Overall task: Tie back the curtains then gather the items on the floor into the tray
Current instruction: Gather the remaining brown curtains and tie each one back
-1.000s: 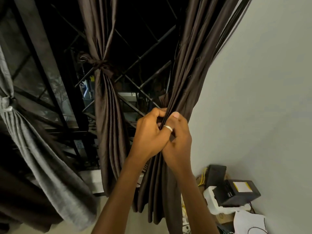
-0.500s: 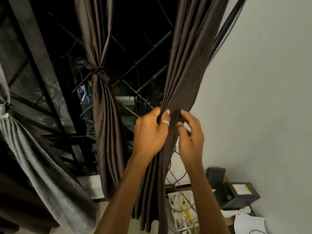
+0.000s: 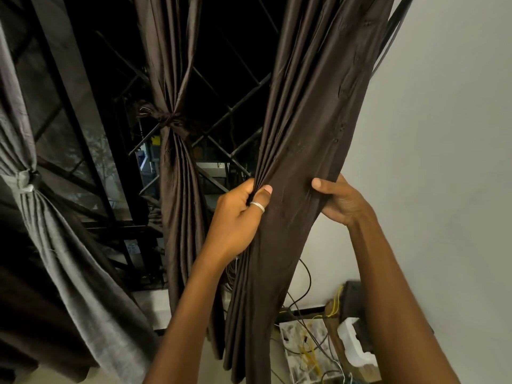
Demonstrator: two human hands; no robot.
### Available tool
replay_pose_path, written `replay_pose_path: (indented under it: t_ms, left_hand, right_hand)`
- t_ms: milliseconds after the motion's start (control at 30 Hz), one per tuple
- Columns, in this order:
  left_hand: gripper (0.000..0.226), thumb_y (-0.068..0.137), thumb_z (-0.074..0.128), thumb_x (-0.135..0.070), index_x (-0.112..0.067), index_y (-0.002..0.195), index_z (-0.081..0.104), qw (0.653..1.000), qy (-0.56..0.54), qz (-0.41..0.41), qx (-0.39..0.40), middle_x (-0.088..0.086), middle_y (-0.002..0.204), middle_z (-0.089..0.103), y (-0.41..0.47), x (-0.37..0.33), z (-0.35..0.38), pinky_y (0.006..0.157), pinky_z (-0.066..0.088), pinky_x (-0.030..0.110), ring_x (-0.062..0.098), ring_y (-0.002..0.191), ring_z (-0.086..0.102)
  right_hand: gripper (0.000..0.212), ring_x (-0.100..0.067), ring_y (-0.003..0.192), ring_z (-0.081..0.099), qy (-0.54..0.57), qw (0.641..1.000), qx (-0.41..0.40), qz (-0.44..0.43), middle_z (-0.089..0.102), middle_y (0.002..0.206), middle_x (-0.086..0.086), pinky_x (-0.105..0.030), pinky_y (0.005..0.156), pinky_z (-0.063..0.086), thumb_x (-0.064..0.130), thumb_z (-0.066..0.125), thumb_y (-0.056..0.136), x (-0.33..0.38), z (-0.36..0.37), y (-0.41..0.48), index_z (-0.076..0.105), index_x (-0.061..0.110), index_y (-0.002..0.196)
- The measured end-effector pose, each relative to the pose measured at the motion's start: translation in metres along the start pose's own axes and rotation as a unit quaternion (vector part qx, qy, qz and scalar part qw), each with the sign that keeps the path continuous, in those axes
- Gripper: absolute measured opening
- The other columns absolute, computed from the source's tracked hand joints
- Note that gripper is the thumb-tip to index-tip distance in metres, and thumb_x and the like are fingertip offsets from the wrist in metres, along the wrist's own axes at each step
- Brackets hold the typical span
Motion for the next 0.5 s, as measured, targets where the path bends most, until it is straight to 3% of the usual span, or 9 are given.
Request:
replay_pose_path:
  t_ms: [67, 167, 233, 367, 500]
  left_hand:
    - [0.046, 0.095, 0.051, -0.052, -0.011, 0.104, 0.066, 1.000, 0.006, -0.002, 0.000, 0.026, 0.103, 0.066, 0.002, 0.001, -0.001, 0.086, 0.053, 0.065, 0.047, 0.095, 0.063]
    - [0.037, 0.099, 0.053, -0.044, -0.011, 0.087, 0.064, 0.999, 0.040, 0.009, -0.019, 0.028, 0.085, 0.062, 0.007, 0.004, -0.005, 0.070, 0.055, 0.058, 0.047, 0.079, 0.061]
    - [0.039, 0.101, 0.052, -0.043, -0.008, 0.087, 0.063, 0.998, 0.058, 0.015, -0.025, 0.028, 0.082, 0.061, 0.011, 0.006, -0.006, 0.066, 0.053, 0.056, 0.045, 0.074, 0.060]
    - [0.064, 0.092, 0.047, -0.059, 0.002, 0.107, 0.061, 0.998, 0.062, 0.016, 0.003, 0.029, 0.100, 0.066, 0.018, 0.007, -0.004, 0.084, 0.052, 0.062, 0.034, 0.079, 0.065]
    - [0.064, 0.092, 0.047, -0.058, 0.002, 0.109, 0.061, 0.997, 0.069, 0.010, 0.015, 0.028, 0.104, 0.066, 0.022, 0.009, -0.003, 0.086, 0.052, 0.060, 0.044, 0.094, 0.065]
  right_hand:
    - [0.074, -0.027, 0.111, 0.071, -0.028, 1.000, -0.003, 0.013, 0.075, 0.116, -0.005, -0.039, 0.087, 0.060, 0.024, 0.101, 0.051, -0.002, 0.001, 0.003, 0.068, 0.019, 0.117]
    - [0.053, -0.028, 0.115, 0.069, -0.082, 0.996, -0.025, 0.007, 0.074, 0.117, -0.003, -0.040, 0.092, 0.060, 0.003, 0.080, 0.074, 0.002, 0.001, 0.005, 0.064, 0.016, 0.123]
    - [0.047, -0.027, 0.112, 0.070, -0.103, 0.994, -0.039, 0.010, 0.075, 0.114, -0.002, -0.040, 0.093, 0.060, -0.003, 0.077, 0.079, 0.003, 0.002, 0.005, 0.065, 0.014, 0.121]
    - [0.050, -0.024, 0.106, 0.072, -0.081, 0.994, -0.058, 0.051, 0.075, 0.111, -0.003, -0.038, 0.088, 0.061, -0.005, 0.076, 0.080, -0.002, -0.001, 0.005, 0.062, 0.013, 0.125]
    - [0.065, -0.029, 0.113, 0.070, -0.068, 0.992, -0.071, 0.080, 0.070, 0.123, -0.011, -0.044, 0.095, 0.059, 0.004, 0.078, 0.073, -0.005, -0.008, 0.003, 0.058, 0.010, 0.134]
Point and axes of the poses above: each hand's wrist, its own y-axis towards the middle knuckle, its own z-axis out of the palm, x = y × z, the point moved 5 cm from there along y, towards the middle knuckle
